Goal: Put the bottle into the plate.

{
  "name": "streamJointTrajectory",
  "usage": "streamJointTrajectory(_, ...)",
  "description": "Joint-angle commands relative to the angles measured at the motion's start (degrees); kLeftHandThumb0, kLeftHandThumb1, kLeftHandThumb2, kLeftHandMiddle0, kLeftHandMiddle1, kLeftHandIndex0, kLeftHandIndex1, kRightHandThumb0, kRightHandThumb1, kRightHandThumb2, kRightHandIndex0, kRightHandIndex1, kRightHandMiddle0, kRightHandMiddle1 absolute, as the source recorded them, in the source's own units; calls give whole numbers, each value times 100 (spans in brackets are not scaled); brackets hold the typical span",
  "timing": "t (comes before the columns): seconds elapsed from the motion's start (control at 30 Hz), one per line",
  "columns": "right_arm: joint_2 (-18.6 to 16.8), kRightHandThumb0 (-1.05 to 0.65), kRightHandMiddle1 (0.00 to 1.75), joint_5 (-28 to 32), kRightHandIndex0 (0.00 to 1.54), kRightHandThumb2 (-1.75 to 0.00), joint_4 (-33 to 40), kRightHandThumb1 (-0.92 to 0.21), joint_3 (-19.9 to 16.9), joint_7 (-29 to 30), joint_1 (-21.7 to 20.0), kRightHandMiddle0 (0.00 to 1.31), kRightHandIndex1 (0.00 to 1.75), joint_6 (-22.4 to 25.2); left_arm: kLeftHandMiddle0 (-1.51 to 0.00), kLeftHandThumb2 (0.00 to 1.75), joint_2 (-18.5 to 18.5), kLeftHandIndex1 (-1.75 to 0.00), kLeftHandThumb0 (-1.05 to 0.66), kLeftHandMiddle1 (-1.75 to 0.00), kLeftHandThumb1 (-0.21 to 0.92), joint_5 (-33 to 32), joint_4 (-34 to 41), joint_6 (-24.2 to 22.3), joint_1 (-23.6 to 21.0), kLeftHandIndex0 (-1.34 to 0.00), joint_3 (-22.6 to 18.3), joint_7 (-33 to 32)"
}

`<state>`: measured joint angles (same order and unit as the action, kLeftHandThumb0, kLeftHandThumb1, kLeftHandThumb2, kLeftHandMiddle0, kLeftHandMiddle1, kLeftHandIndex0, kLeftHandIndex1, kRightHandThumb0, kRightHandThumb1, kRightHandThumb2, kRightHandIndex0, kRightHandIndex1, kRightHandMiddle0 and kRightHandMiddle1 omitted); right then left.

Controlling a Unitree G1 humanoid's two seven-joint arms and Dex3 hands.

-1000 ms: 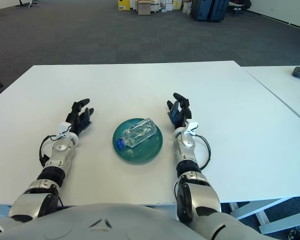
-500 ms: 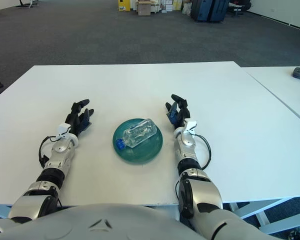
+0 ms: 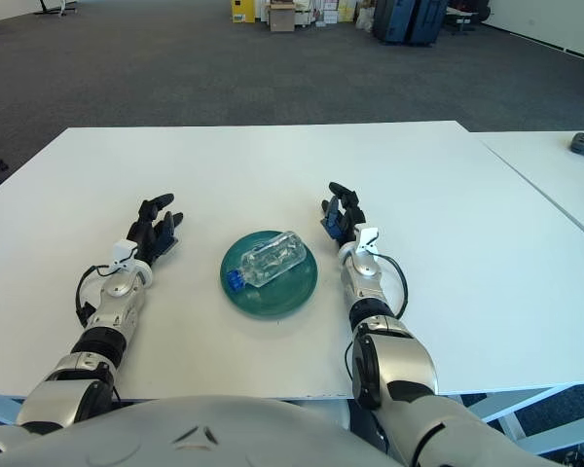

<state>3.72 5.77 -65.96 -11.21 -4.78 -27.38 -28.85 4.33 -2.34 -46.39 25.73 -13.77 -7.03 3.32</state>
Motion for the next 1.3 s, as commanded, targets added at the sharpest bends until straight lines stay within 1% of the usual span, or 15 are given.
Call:
streamJointTrajectory(0.0,-35,-73,61,-43,33,-92,-293,-92,11,9,243,0,0,289,-48,85,-20,-98,-66,-41,92,-63,-112,-19,-95,0,-40,15)
streamJointTrajectory(0.47,3,-74,61,-121,35,-92,-277,-92,47,90,309,0,1,276,-47,84,-39,-103,-67,-55,92,-129,-277,84,-188,-1,-65,66)
streamJointTrajectory(1.27,55,-75,68,-115,36,-90,-223,-92,32,108,348,0,1,102,-47,83,-40,-104,-73,-59,92,-158,-457,135,-307,0,-24,117)
